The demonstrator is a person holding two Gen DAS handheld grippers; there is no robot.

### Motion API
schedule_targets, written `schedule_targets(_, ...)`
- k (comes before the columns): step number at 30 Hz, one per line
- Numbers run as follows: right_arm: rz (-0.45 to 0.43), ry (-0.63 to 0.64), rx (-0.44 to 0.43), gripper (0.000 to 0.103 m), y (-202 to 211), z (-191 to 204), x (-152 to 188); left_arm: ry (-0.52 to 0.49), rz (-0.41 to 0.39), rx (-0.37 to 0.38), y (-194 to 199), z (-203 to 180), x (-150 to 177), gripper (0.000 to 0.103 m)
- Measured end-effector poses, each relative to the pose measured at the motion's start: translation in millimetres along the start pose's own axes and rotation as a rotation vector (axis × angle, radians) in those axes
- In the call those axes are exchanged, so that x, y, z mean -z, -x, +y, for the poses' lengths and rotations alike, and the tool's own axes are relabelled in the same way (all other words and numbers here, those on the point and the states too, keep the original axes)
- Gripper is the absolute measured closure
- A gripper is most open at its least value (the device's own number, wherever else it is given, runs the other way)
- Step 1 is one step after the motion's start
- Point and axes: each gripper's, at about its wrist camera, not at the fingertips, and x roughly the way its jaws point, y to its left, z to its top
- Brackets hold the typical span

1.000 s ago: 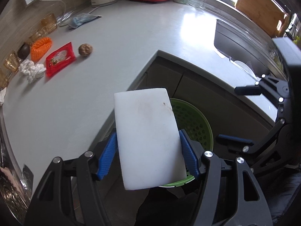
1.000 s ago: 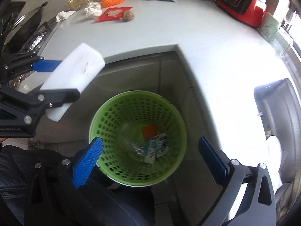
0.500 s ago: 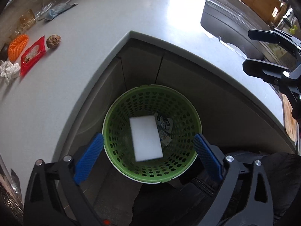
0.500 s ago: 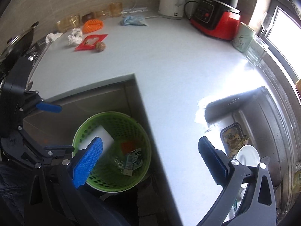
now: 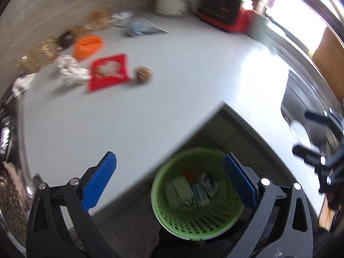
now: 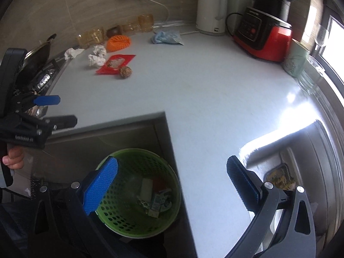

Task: Collect trash
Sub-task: 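Raise both tools back toward the counter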

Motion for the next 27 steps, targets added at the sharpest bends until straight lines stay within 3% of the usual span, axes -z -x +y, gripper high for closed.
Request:
schedule_targets(13,-0.082,0.099,-0.124,0.002,-84,58,-105,0.201,-0.154,-0.204,18,92,-38,0.008)
schedule_targets(18,-0.097,0.112,-0.150,0.002,-125,81,-135,0.247,-0.174,-0.199,9,125,-54,0.008)
schedule_targets(24,-0.080,0.112,-0.150,0.003,-173,98,-149,0.248,-0.170,-0.205,-4,149,-64,0.008)
schedule_targets(27,-0.070,0.113,-0.142,0.011,-187,102,-151,0.250,-0.161,-0.201,-11,162,-67,0.008)
